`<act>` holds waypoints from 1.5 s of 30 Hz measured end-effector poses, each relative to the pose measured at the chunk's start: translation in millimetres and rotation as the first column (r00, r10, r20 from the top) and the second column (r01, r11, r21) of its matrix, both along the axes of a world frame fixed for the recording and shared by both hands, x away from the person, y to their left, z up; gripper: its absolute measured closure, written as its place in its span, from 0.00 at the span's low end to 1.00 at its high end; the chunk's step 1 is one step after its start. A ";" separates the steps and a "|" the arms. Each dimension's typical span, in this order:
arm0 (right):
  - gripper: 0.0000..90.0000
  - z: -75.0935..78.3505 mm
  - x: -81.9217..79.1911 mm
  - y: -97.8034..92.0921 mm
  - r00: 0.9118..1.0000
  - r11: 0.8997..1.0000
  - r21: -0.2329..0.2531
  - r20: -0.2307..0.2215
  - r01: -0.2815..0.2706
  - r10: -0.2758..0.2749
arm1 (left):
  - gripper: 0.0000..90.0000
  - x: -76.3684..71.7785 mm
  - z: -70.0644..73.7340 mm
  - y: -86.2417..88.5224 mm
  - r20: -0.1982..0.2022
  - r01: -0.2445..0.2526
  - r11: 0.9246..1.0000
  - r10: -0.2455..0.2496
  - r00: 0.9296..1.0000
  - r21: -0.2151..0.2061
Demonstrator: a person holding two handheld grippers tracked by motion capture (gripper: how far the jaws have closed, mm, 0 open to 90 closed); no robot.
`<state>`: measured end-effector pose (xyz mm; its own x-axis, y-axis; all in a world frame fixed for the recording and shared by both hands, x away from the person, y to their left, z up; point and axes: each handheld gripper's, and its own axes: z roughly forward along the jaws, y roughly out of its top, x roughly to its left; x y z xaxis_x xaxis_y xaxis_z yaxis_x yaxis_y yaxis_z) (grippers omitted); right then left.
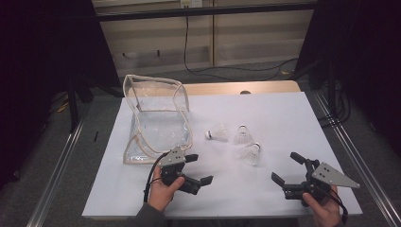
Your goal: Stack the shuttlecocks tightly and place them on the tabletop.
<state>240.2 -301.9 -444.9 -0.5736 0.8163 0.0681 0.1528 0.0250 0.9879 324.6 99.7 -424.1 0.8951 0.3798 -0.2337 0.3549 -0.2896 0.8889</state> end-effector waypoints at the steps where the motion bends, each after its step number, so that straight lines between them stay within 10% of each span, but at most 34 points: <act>1: 0.01 0.0 -0.1 0.1 1.000 1.000 0.000 -0.001 0.000 0.000 | 0.04 -0.1 -0.3 0.5 0.001 -0.003 1.000 0.003 1.000 -0.006; 45: 0.01 0.3 0.5 2.4 1.000 1.000 -0.005 -0.004 0.001 -0.001 | 0.04 -5.7 -8.6 52.8 0.003 -0.048 0.999 0.048 0.999 -0.025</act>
<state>240.7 -299.4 -444.7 -0.5722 0.8175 0.0662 0.1570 0.0299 0.9871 318.9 152.5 -432.6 0.8769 0.4166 -0.2400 0.3643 -0.2499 0.8971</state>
